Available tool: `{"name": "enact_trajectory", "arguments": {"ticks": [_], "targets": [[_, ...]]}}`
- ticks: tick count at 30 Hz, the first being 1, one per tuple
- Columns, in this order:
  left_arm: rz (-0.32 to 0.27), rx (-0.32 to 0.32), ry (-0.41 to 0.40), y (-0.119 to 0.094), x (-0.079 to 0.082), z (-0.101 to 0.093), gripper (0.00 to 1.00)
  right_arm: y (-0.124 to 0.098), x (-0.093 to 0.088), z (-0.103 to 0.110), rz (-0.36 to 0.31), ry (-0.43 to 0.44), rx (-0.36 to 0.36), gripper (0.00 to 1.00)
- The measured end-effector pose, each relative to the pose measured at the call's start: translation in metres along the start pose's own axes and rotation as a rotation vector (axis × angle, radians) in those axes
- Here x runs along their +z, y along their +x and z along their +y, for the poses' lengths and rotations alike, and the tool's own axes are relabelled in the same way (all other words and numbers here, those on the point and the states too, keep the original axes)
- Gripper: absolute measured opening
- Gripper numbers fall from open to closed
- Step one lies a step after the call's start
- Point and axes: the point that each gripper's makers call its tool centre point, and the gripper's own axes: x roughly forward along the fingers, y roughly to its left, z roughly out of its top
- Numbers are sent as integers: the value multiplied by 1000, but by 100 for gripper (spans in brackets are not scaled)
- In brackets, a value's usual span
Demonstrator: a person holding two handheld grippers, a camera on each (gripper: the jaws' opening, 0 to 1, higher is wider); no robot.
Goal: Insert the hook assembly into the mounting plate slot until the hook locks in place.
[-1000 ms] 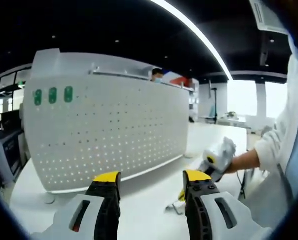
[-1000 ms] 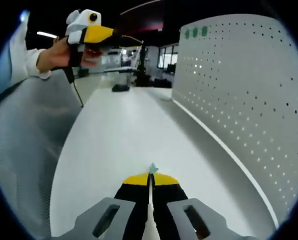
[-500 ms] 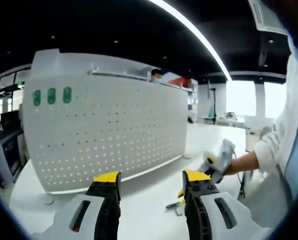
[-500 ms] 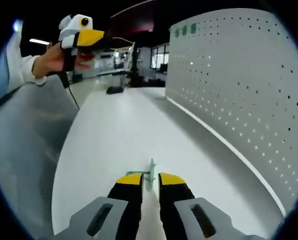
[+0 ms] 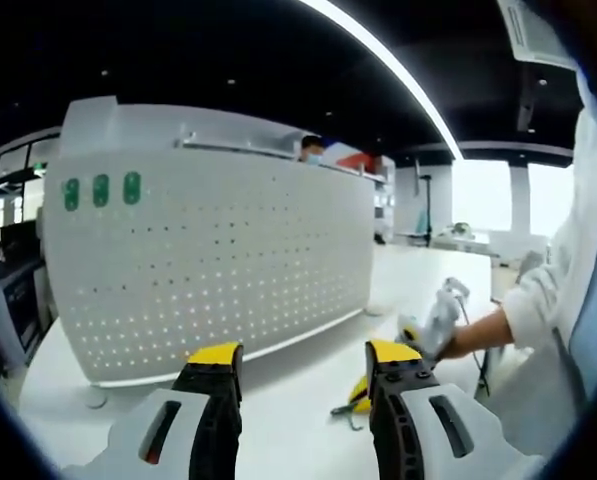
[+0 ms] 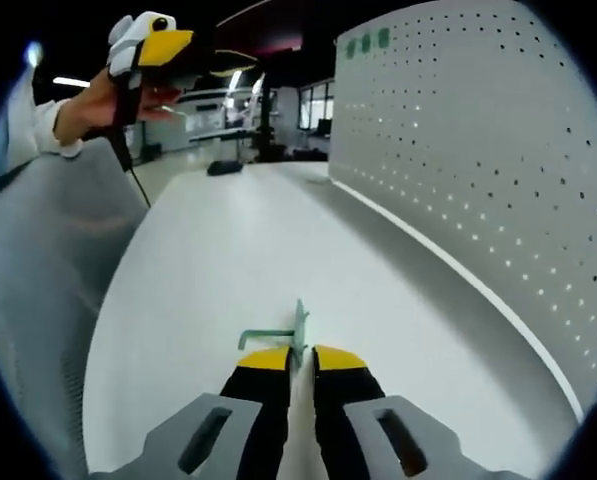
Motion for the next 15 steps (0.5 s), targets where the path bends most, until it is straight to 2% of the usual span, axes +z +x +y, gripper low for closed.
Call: {"name": "enact_trajectory", "arguments": {"ticks": [4, 15], "targets": [[-1, 4, -1, 0, 0, 1, 50, -1, 3, -3, -12, -1, -10, 1], [6, -7, 2, 0, -1, -2, 50, -11, 16, -5, -16, -12, -25, 1]]}}
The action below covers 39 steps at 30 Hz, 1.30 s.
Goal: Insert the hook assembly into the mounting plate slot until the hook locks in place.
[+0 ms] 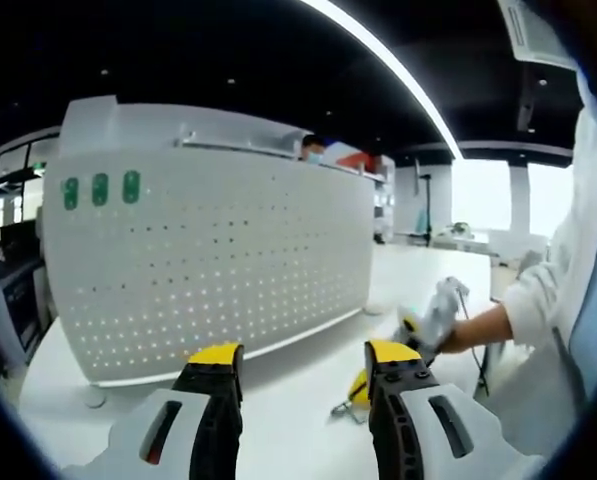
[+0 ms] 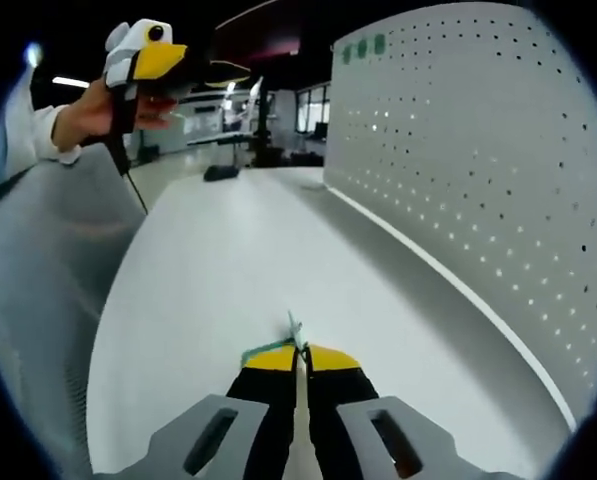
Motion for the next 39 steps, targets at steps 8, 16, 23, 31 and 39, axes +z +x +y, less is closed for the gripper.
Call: {"name": "enact_trajectory", "arguments": {"ticks": [8, 16, 23, 31, 39], "targets": [[4, -16, 1, 2, -1, -3, 50, -4, 10, -4, 6, -19, -11, 1], [1, -33, 11, 3, 0, -8, 50, -10, 34, -7, -12, -22, -30, 1], [-5, -43, 27, 3, 2, -11, 50, -20, 54, -15, -27, -11, -62, 0], [20, -93, 62, 9, -4, -27, 49, -31, 81, -14, -45, 26, -71, 0], [40, -127, 88, 14, -10, -34, 42, -39, 112, 10, -53, -37, -33, 0]]}}
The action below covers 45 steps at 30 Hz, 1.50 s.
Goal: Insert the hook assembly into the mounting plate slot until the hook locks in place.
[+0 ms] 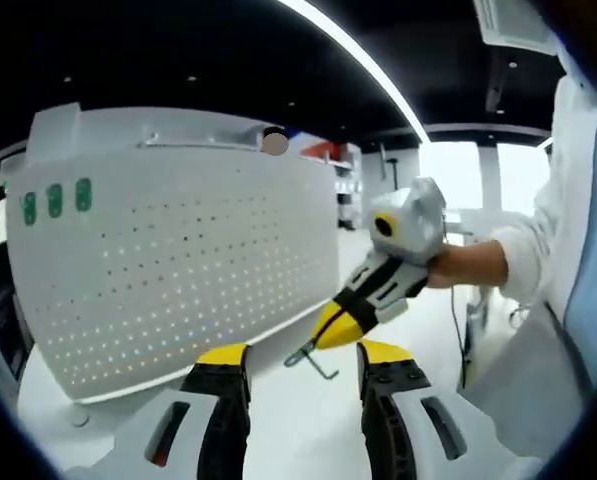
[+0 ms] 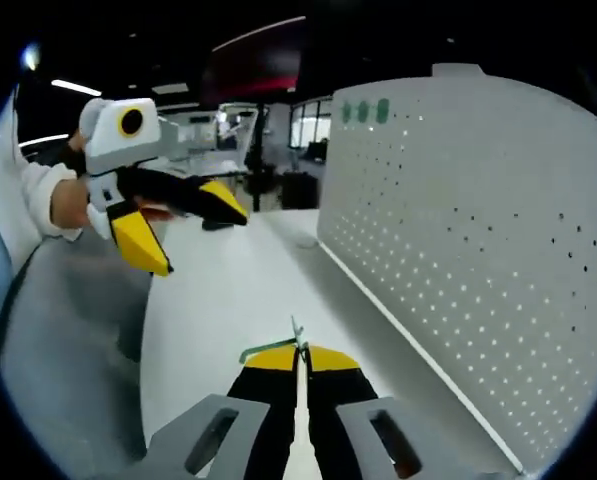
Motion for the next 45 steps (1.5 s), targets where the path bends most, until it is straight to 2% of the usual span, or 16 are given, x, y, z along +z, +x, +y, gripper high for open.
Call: {"name": "enact_trajectory", "arguments": {"ticks": [8, 13, 20, 33, 45], "targets": [[3, 7, 41, -1, -1, 3, 34, -6, 23, 17, -8, -38, 33, 0], [25, 5, 85, -1, -6, 3, 20, -9, 29, 25, -8, -55, 48, 0], [28, -8, 124, -1, -8, 1, 12, -8, 35, 35, -9, -70, 73, 0], [49, -14, 141, -2, -14, 2, 6, -11, 46, 43, -21, -87, 91, 0], [38, -20, 108, -2, -12, 3, 6, -12, 60, 46, -53, -110, 90, 0]]}}
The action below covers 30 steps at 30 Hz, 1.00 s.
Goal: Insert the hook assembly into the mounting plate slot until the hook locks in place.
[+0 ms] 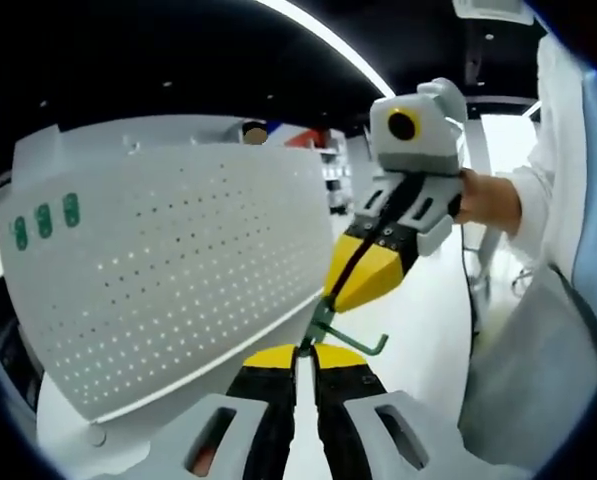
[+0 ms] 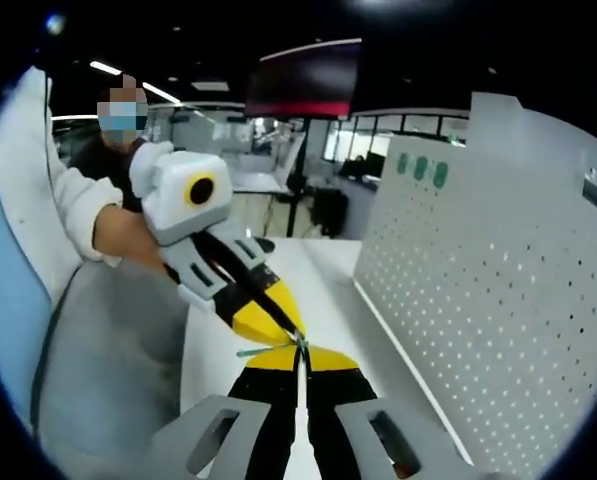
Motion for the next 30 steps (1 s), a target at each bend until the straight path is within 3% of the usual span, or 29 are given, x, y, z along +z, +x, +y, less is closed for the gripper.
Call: {"name": "enact_trajectory", "arguments": {"ticks": [25, 30], "targets": [[-17, 1, -43, 3, 2, 1, 8, 4, 12, -5, -54, 47, 0, 0], [-3, 11, -36, 2, 0, 3, 10, -1, 12, -17, -68, 69, -40, 0]]}}
